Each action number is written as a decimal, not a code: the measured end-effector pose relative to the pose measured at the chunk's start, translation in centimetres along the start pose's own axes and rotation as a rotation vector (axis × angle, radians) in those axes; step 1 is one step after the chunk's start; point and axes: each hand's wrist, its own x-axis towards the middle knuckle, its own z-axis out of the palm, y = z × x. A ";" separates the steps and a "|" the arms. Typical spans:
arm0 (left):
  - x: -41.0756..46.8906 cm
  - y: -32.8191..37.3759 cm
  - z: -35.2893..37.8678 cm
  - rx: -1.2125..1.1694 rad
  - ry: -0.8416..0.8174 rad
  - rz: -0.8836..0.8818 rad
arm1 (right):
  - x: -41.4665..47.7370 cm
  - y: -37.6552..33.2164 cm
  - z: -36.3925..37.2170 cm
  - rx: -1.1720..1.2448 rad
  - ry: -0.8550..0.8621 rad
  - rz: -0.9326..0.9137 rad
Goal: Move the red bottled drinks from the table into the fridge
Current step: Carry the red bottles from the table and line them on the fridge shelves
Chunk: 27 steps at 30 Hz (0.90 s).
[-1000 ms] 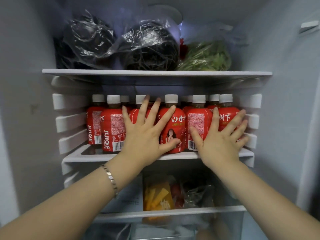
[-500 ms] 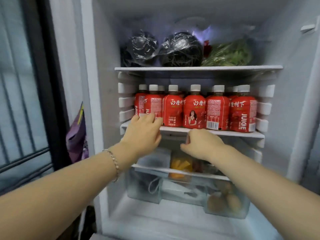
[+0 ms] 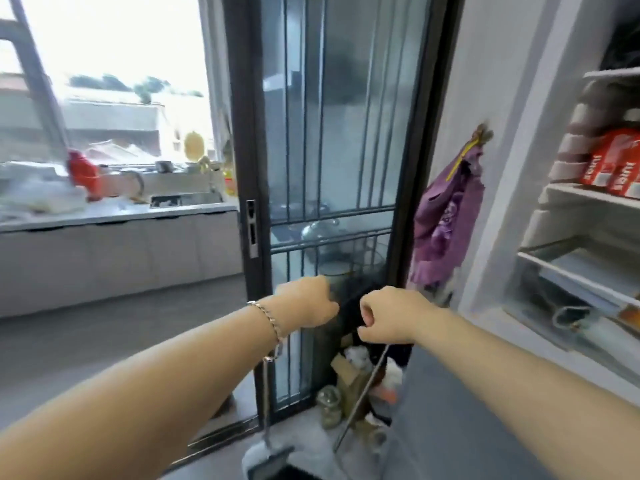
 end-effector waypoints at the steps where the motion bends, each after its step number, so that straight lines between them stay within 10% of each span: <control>1: -2.7 -3.2 -0.1 -0.020 0.008 -0.087 | 0.6 -3.6 0.5 -0.012 -0.032 -0.084; 16: -54.3 -36.6 0.7 -0.110 0.179 -1.090 | -10.7 -59.4 6.6 -0.110 -0.113 -1.049; 27: -89.0 -42.9 3.0 -0.254 0.334 -1.682 | -31.1 -90.2 11.1 -0.147 -0.167 -1.572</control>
